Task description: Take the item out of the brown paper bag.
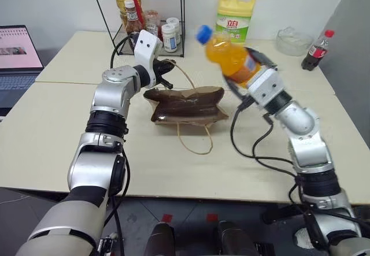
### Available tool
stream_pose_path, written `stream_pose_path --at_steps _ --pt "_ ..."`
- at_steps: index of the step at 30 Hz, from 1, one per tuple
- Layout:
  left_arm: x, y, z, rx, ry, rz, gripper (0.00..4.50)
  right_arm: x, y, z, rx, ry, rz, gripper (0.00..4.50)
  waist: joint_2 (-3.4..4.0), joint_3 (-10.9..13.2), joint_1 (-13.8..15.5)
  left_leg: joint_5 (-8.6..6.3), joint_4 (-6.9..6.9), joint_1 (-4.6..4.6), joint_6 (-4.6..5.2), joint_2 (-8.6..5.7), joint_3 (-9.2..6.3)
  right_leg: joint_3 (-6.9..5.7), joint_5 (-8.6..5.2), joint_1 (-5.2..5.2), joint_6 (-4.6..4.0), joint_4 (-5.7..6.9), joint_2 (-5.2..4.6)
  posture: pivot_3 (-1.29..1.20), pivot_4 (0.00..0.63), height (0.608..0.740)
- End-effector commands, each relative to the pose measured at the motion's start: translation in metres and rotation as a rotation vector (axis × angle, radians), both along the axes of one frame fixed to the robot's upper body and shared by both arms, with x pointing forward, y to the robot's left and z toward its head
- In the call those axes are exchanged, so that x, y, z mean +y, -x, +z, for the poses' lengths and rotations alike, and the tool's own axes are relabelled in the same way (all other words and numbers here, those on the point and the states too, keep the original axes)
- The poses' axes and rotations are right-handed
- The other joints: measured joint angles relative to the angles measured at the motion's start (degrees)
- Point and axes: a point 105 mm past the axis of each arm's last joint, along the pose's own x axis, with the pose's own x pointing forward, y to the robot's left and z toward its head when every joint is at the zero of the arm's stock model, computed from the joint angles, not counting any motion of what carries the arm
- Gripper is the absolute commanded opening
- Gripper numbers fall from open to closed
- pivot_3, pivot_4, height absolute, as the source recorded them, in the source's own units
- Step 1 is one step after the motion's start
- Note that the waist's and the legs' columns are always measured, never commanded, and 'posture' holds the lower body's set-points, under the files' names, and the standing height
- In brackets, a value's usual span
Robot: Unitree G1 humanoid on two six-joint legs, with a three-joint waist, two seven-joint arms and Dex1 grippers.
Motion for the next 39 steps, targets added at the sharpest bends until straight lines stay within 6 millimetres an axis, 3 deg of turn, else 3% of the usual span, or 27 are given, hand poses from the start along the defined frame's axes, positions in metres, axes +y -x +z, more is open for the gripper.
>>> stream_pose_path --at_steps 1,5,9,16,23,26,29,30,39 --pt "0.0 0.002 0.017 -0.064 -0.006 -0.007 0.0 -0.037 -0.006 0.002 0.061 0.037 -0.144 3.27 0.04 0.04 0.13 -0.01 -0.01 0.0 0.01 -0.01 0.01 0.01 0.0 0.0 0.0 -0.01 0.0 0.0 0.15 0.74" --pt "-0.001 0.002 0.016 -0.062 -0.009 -0.01 0.0 -0.062 -0.008 -0.04 0.334 0.111 -0.173 3.27 0.06 0.09 0.27 -0.03 -0.03 -0.01 0.05 -0.02 0.04 0.03 0.0 0.0 0.0 -0.06 0.0 0.0 0.15 0.74" --pt "-0.004 0.002 0.016 -0.064 -0.012 -0.018 0.0 -0.07 -0.002 -0.068 0.555 0.135 -0.134 3.27 0.21 0.22 0.05 -0.04 -0.03 -0.01 0.07 -0.02 0.04 0.03 0.0 0.0 0.0 -0.07 0.0 0.0 0.15 0.74" --pt "-0.007 0.002 0.015 -0.063 -0.013 -0.023 0.0 -0.069 0.003 -0.089 0.785 0.058 -0.101 3.27 0.29 0.32 -0.45 -0.03 -0.02 -0.02 0.05 -0.02 0.05 0.04 0.0 0.01 0.0 -0.05 0.01 0.0 0.15 0.74" --pt "-0.007 0.002 0.015 -0.063 -0.013 -0.023 0.0 -0.067 0.009 -0.112 0.911 0.102 -0.102 3.27 0.29 0.33 -0.48 -0.03 -0.01 -0.02 0.05 -0.02 0.04 0.04 0.0 0.0 0.0 -0.06 0.01 0.0 0.15 0.74" --pt "-0.007 0.002 0.015 -0.063 -0.014 -0.021 0.0 -0.069 0.009 -0.116 0.92 0.11 -0.11 3.27 0.29 0.33 -0.48 -0.03 -0.01 -0.02 0.05 -0.02 0.04 0.04 0.0 0.01 0.0 -0.06 0.01 0.0 0.15 0.74" --pt "-0.006 0.002 0.015 -0.062 -0.014 -0.02 0.0 -0.072 0.007 -0.116 0.905 0.107 -0.122 4.31 0.28 0.33 -0.48 -0.03 -0.01 -0.02 0.05 -0.02 0.04 0.03 0.0 0.02 0.0 -0.07 0.01 0.0 0.15 0.74" --pt "-0.006 0.002 0.015 -0.063 -0.014 -0.019 0.0 -0.072 0.007 -0.114 0.886 0.114 -0.125 4.46 0.28 0.33 -0.48 -0.03 -0.01 -0.01 0.05 -0.02 0.04 0.03 0.0 0.02 0.0 -0.07 0.01 0.0 0.15 0.74" --pt "-0.001 0.0 0.02 -0.073 -0.019 -0.004 0.0 -0.065 0.016 -0.088 0.823 0.049 -0.084 4.46 0.29 0.33 -0.46 -0.02 0.0 -0.02 0.04 -0.02 0.04 0.03 0.0 0.02 0.0 -0.06 0.01 0.0 0.15 0.74"
